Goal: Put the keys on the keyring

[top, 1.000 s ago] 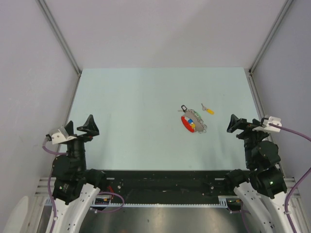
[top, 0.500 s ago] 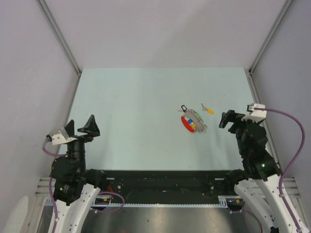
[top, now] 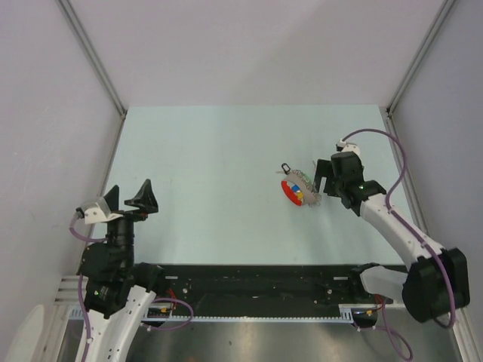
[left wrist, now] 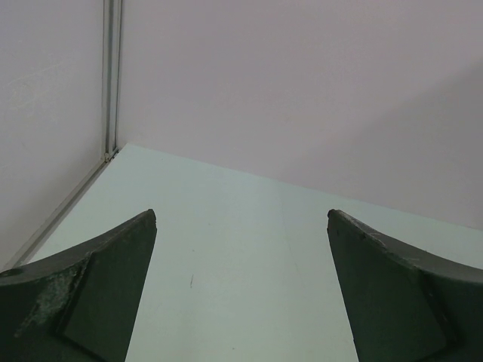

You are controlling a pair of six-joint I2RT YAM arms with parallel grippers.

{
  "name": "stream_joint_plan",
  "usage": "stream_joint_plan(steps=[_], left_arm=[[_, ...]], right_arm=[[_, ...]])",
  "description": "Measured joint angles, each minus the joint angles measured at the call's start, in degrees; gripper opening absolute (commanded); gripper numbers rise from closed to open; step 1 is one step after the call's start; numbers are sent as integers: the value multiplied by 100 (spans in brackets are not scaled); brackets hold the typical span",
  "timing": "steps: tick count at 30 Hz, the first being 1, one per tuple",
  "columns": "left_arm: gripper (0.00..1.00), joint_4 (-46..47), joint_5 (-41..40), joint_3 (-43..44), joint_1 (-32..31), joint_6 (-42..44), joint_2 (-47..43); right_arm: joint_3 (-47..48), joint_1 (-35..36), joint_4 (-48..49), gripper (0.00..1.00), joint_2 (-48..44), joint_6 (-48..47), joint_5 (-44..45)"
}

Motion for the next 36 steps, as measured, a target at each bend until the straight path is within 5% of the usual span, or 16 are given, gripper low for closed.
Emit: stream_joint_plan(steps=[7, 24, 31, 36], left_arm=[[100, 0, 9, -17, 2, 0, -50], [100, 2, 9, -22, -9, 4, -98], [100, 2, 9, -22, -9, 44, -98], [100, 2, 9, -26, -9, 44, -98]], right_arm=[[63, -227, 367, 58, 1266, 133, -474], [323, -339, 1648, 31, 2909, 339, -946], [382, -426, 1989, 0, 3115, 328, -946], [407, -452, 1978, 0, 2997, 227, -922]])
